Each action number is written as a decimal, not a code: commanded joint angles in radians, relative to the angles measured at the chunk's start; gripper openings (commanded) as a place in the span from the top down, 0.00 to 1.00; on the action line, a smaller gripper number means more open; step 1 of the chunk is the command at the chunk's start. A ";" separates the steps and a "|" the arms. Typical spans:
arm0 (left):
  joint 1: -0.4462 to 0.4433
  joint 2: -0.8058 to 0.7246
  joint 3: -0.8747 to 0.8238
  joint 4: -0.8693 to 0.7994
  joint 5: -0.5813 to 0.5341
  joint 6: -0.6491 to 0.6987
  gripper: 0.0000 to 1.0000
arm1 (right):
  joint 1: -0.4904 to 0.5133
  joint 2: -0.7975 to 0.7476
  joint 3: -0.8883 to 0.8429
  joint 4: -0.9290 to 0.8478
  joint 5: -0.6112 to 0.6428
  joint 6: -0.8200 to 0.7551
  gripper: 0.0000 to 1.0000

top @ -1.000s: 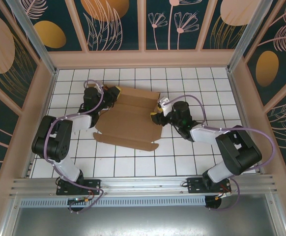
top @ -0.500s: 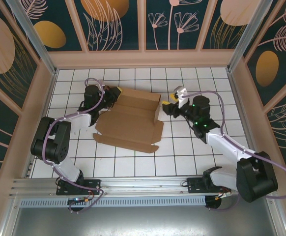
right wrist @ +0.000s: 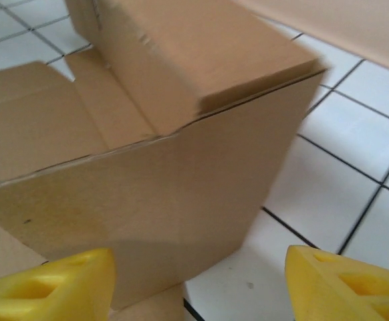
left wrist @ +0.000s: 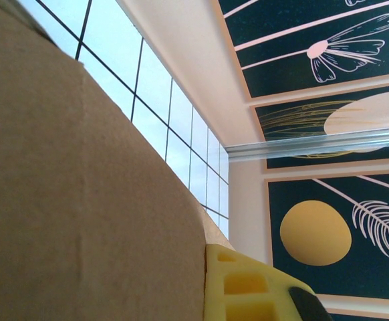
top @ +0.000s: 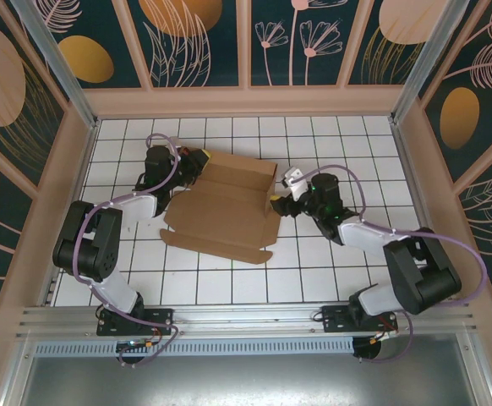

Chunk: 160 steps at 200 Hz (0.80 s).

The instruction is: Fold the paper box

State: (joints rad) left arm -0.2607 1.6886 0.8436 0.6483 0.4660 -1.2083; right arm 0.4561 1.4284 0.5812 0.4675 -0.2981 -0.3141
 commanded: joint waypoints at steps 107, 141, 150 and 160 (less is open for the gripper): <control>-0.012 0.003 -0.044 0.003 0.019 -0.062 1.00 | 0.043 0.222 0.151 0.112 0.246 0.074 0.53; -0.017 -0.027 -0.049 -0.007 -0.020 -0.115 1.00 | 0.044 0.220 0.142 0.125 0.284 0.095 0.57; -0.024 -0.034 -0.047 -0.009 -0.027 -0.127 1.00 | 0.044 0.228 0.159 0.106 0.299 0.100 0.58; -0.033 -0.039 -0.043 -0.020 -0.038 -0.144 1.00 | 0.044 0.238 0.180 0.089 0.309 0.106 0.61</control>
State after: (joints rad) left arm -0.2710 1.6772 0.8192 0.6830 0.4324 -1.3190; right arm 0.5049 1.6444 0.7231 0.5415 -0.0860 -0.2405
